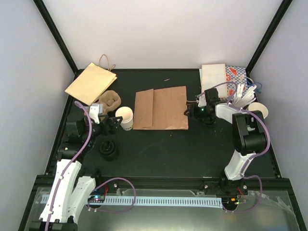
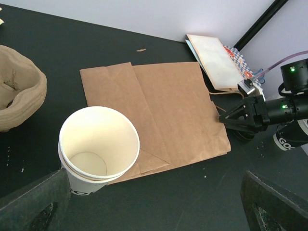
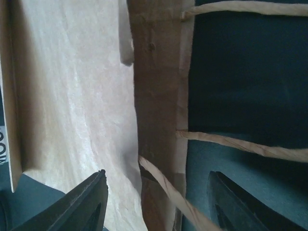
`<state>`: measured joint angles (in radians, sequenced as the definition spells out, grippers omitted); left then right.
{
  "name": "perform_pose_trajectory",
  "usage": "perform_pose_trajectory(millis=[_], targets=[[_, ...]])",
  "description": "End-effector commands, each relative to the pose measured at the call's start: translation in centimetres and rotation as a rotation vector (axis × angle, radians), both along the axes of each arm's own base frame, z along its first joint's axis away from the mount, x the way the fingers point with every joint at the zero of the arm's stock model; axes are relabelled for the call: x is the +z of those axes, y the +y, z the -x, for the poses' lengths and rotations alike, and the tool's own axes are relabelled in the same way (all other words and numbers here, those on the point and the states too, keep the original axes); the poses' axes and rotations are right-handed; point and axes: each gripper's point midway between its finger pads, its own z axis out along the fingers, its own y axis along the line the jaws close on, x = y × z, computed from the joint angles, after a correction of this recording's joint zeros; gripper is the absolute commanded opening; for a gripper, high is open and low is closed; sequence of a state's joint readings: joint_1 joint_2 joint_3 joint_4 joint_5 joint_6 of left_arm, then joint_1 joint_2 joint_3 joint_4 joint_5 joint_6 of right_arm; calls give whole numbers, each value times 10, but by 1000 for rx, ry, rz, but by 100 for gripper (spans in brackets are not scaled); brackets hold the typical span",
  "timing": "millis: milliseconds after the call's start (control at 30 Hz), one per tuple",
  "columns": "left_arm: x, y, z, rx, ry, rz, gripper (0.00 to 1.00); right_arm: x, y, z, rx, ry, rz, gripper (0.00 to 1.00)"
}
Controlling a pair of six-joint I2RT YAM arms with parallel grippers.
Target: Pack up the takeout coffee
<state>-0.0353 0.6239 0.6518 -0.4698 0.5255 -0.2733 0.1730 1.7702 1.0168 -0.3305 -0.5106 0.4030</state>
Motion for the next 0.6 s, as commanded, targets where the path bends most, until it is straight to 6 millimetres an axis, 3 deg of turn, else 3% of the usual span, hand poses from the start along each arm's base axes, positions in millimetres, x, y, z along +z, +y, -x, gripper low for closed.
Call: perform_pose_trajectory(millis=[0, 400, 500, 567], targets=[[7, -5, 1, -23, -24, 10, 99, 11, 16, -13, 35, -48, -96, 58], [6, -5, 1, -24, -22, 12, 99, 1, 32, -9, 68, -14, -192, 53], [6, -5, 1, -25, -23, 12, 99, -2, 33, -6, 74, -8, -194, 46], [6, -5, 1, -26, -21, 12, 99, 1, 33, -6, 79, -13, -197, 34]])
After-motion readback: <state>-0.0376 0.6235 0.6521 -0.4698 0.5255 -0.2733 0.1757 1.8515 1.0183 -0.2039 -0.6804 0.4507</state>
